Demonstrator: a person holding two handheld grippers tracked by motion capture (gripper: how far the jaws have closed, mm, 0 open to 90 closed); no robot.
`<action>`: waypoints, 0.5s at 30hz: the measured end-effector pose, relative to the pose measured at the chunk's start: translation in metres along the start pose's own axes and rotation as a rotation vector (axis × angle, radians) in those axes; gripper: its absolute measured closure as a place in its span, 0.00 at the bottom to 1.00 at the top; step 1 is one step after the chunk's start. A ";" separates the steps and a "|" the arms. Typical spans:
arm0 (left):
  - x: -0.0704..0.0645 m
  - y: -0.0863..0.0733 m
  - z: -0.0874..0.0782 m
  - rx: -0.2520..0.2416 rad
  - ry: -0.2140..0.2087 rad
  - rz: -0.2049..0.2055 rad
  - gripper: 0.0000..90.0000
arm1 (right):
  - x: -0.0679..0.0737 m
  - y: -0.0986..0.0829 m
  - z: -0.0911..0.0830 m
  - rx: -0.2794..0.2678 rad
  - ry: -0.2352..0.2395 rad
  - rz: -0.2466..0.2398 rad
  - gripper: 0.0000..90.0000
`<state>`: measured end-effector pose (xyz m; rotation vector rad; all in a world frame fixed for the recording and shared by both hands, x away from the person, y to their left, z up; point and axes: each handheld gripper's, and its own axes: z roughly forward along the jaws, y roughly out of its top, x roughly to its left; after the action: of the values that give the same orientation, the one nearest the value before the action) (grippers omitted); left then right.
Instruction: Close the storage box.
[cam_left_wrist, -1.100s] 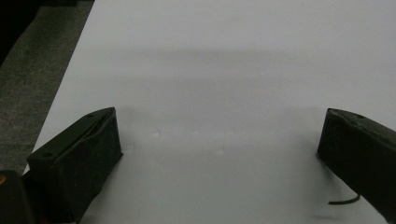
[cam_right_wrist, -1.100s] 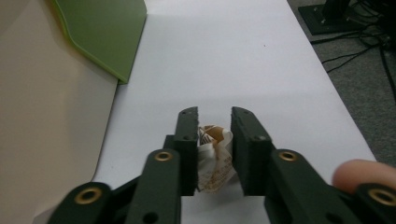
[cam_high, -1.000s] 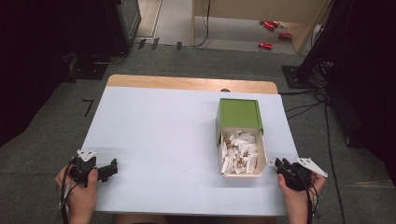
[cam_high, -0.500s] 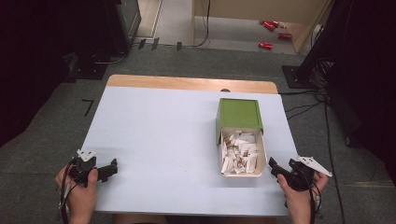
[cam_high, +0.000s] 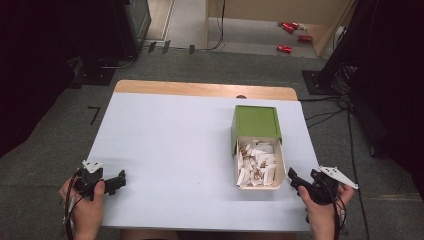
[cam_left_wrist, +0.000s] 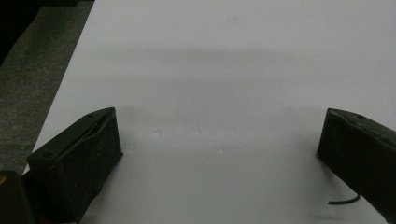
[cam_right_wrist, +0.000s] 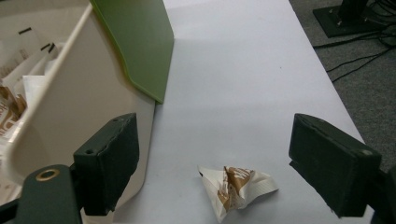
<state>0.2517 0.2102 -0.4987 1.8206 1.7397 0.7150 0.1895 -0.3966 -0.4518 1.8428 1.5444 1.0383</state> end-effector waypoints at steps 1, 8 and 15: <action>0.000 0.000 0.000 0.000 0.000 0.000 0.00 | 0.001 0.001 -0.001 -0.002 -0.002 -0.001 0.19; 0.000 0.000 0.000 0.000 0.000 0.000 0.00 | 0.006 0.007 -0.010 -0.021 -0.010 -0.002 0.22; 0.000 0.000 0.000 -0.001 0.000 -0.001 0.00 | 0.013 0.015 -0.020 -0.050 -0.005 0.001 0.25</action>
<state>0.2516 0.2102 -0.4988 1.8191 1.7398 0.7157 0.1821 -0.3888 -0.4257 1.8110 1.5013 1.0628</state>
